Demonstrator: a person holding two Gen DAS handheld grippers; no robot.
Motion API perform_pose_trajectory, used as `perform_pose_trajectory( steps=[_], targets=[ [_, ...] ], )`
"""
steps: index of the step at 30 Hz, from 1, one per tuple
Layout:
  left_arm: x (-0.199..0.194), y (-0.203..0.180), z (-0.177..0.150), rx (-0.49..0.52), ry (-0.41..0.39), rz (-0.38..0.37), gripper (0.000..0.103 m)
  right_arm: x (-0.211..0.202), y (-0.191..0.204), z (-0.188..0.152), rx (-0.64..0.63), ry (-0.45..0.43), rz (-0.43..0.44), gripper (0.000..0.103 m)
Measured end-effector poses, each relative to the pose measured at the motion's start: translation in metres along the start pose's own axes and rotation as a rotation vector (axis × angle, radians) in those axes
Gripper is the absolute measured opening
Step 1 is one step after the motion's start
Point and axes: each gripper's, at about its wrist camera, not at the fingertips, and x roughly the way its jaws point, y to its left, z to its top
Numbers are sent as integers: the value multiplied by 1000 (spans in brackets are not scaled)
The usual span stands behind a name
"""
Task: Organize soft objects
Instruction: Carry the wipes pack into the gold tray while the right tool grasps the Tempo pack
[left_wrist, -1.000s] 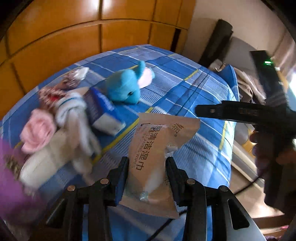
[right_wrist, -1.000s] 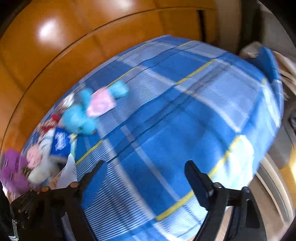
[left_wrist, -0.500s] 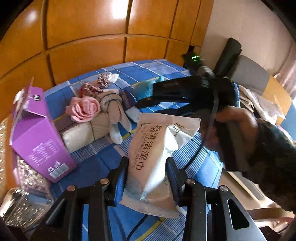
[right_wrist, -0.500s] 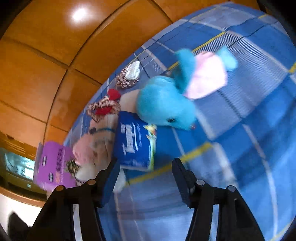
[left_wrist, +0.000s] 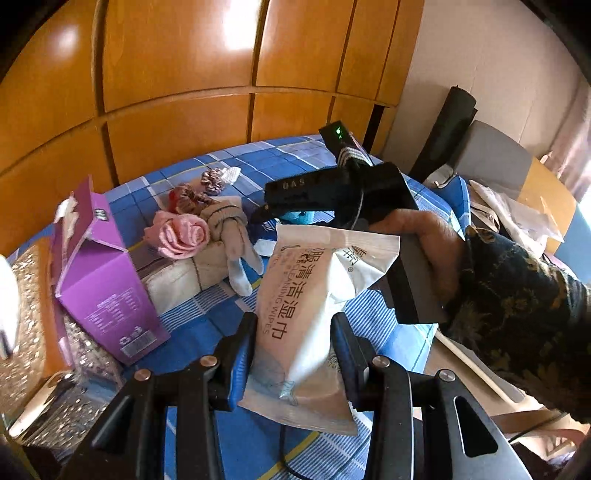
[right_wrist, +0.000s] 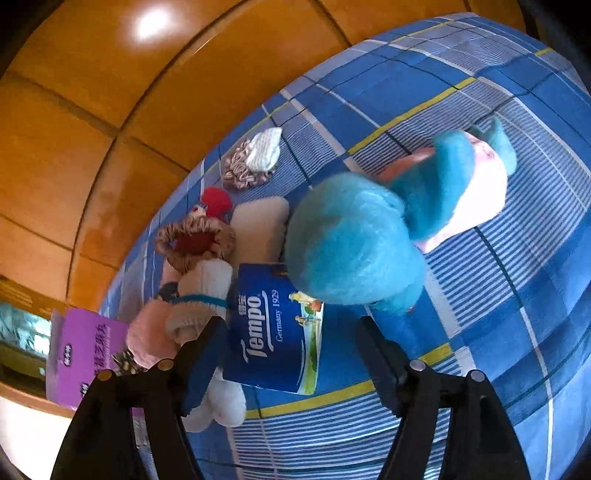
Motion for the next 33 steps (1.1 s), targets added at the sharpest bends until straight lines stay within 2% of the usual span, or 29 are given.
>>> perform_pose_trajectory(
  steps=[7, 9, 10, 11, 16, 19, 23, 28, 31, 33],
  targets=[
    [-20, 6, -4, -26, -23, -2, 41, 20, 38, -11, -224, 56, -152, 74],
    [-24, 4, -2, -26, -38, -3, 41, 28, 46, -11, -254, 55, -204, 71],
    [-27, 4, -1, -29, -44, -9, 41, 31, 50, -11, -270, 54, -216, 65],
    [-30, 3, 2, -34, -51, -18, 41, 31, 52, -12, -283, 55, -212, 57],
    [-47, 15, 32, -80, -108, -82, 41, 26, 49, -26, -301, 31, -206, 56],
    [-51, 37, 64, -141, -140, -94, 41, 25, 44, -29, -284, 18, -179, 57],
    [-47, 66, 104, -177, -162, -40, 41, 26, 47, -27, -288, 14, -181, 57],
    [-42, 117, 147, -283, -172, 16, 41, 21, 44, -32, -315, -1, -195, 58],
    [-49, 149, 153, -351, -194, 80, 41, 20, 44, -33, -320, -5, -195, 58],
    [-62, 174, 146, -400, -213, 127, 41, 20, 44, -33, -326, -5, -196, 58]
  ],
)
